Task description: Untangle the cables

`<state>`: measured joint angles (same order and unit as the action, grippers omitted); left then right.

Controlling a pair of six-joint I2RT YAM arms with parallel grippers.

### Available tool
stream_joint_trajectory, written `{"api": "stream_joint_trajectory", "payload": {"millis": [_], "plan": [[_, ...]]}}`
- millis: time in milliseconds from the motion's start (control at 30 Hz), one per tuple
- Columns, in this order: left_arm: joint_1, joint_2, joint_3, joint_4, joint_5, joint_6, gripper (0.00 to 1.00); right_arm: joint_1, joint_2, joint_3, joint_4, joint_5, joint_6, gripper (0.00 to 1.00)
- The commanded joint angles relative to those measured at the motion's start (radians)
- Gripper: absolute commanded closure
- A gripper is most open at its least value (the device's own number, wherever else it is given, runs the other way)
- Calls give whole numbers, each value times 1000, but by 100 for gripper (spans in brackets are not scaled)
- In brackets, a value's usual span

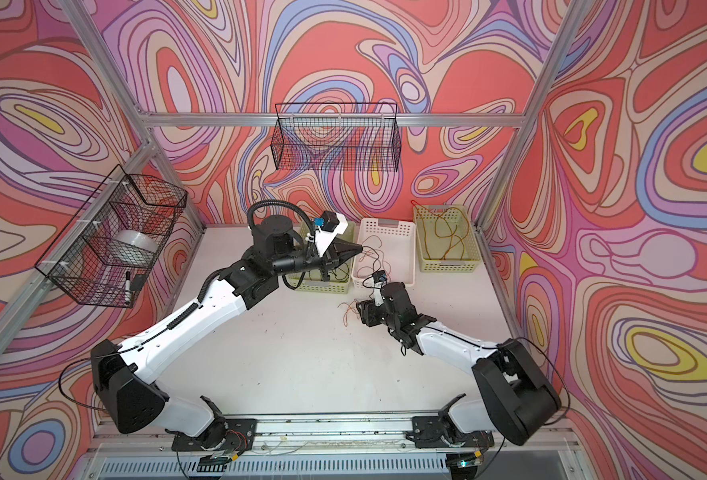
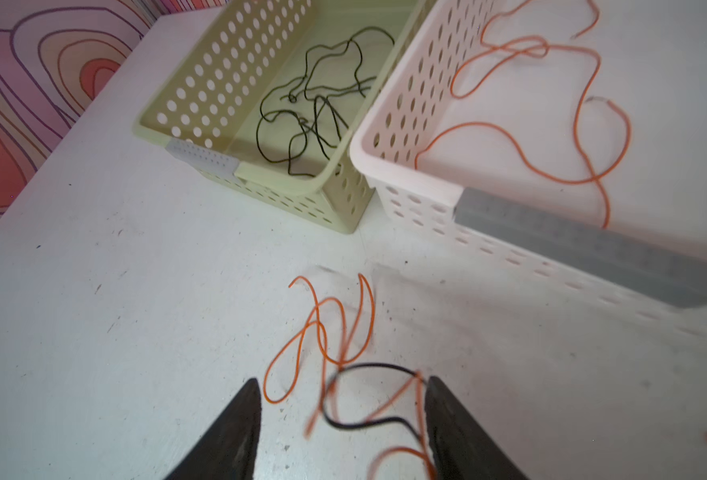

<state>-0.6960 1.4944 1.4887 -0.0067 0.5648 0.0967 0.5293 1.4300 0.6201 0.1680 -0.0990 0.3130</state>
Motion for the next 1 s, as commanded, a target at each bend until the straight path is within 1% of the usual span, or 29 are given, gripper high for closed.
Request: {"api": "stream_joint_trajectory", "payload": {"millis": [0, 133, 267, 333, 400, 467, 533, 600, 700, 767, 833, 867, 900, 967], "plan": [[-2, 16, 121, 2, -37, -14, 100, -2, 62, -26, 63, -19, 87, 37], [0, 51, 261, -35, -63, 5, 100, -2, 111, -39, 75, 22, 129, 41], [6, 95, 400, -121, -95, 54, 100, -2, 141, -35, 69, 12, 132, 47], [18, 112, 448, -156, -109, 64, 100, -2, 138, -46, 85, 2, 132, 48], [27, 120, 480, -186, -121, 71, 100, -2, 97, -78, 142, -16, 121, 41], [29, 119, 486, -194, -126, 81, 100, -1, 30, -133, 216, -21, 118, 30], [29, 117, 484, -192, -113, 78, 100, -1, -46, -173, 252, -25, 86, 25], [30, 112, 484, -190, -97, 67, 100, -1, -131, -217, 285, -1, 62, 21], [30, 104, 473, -177, -81, 50, 100, -1, -223, -226, 288, 29, -5, 15], [29, 99, 469, -166, -73, 39, 100, 0, -233, -205, 305, 5, -45, 13], [27, 95, 469, -161, -64, 31, 100, 0, -217, -177, 324, -14, -57, 11], [25, 92, 467, -162, -62, 29, 100, 0, -207, -165, 339, 0, -48, 7], [22, 89, 467, -165, -62, 31, 100, 0, -199, -158, 354, 14, -38, 5], [17, 80, 460, -169, -65, 32, 100, 0, -181, -144, 388, 72, -16, 6]]}}
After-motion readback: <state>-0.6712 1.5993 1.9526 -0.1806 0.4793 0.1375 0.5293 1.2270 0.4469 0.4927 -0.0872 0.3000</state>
